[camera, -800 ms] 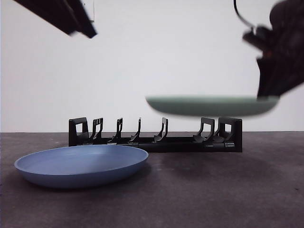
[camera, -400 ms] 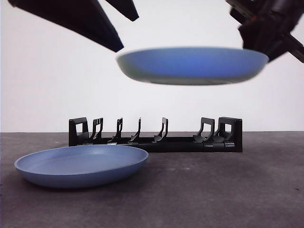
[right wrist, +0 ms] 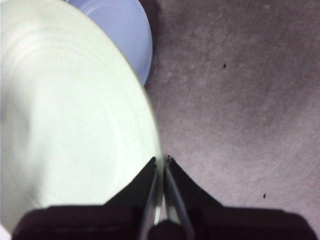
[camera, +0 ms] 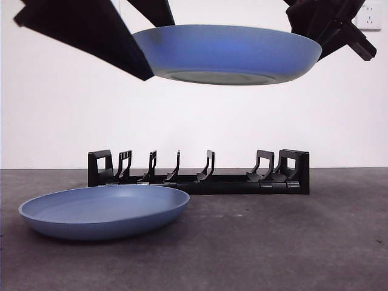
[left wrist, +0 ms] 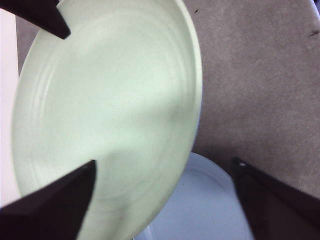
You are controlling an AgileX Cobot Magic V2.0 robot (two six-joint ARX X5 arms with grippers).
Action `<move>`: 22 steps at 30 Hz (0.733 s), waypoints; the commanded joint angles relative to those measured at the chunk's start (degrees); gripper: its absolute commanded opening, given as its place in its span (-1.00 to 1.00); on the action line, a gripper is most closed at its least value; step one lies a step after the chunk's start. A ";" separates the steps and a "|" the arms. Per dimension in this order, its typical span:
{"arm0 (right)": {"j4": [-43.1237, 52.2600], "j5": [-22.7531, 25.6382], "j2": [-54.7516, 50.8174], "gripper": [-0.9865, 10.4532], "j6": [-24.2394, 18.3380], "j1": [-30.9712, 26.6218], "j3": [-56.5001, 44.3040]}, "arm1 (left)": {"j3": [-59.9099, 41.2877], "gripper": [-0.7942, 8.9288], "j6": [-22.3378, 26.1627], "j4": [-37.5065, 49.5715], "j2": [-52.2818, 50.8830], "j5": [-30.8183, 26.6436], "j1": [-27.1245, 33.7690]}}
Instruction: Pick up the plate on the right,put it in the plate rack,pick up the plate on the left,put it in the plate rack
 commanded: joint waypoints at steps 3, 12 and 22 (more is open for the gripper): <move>0.04 -0.39 0.00 -0.85 0.57 0.07 0.22 | 0.07 -0.77 0.22 0.02 0.20 -0.07 -0.46; 0.07 -0.15 0.00 -0.85 0.57 0.07 0.22 | 0.07 -0.85 0.22 -0.72 0.20 -0.07 -1.90; 0.57 0.22 0.00 -0.84 0.48 0.07 0.22 | 0.07 -0.85 -1.09 -2.29 0.20 -0.09 -3.43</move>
